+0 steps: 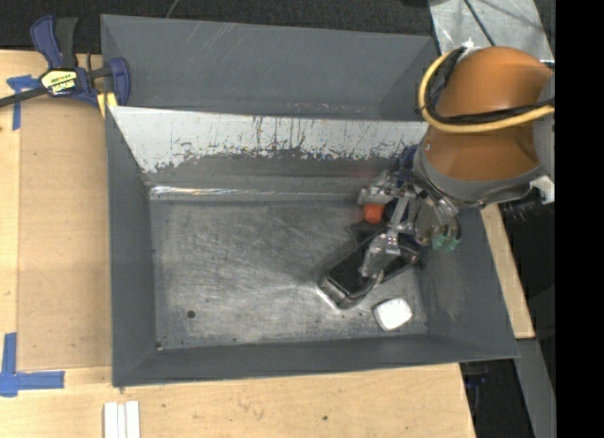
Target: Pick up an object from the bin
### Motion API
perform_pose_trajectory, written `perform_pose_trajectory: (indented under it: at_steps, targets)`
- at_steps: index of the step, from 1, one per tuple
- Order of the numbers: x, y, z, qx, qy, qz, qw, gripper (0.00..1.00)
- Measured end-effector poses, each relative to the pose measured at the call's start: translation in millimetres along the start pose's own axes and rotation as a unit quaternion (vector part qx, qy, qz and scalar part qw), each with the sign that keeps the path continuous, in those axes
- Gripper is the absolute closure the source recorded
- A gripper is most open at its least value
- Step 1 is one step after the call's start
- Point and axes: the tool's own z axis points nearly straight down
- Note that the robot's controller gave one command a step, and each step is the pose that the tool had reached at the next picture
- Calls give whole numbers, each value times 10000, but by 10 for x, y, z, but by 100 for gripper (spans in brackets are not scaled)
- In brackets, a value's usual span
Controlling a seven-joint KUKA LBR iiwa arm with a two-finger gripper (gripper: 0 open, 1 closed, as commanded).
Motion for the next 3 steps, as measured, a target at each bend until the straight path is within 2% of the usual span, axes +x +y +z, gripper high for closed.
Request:
perform_pose_trajectory:
  at_steps: [1,2,3]
  targets:
    - [-53,-399,1101,5,24,-1309,9914,0]
    - [-73,-387,1071,2,-13,-1308,9914,100]
    - [-24,-379,342,1,-45,-899,9959,100]
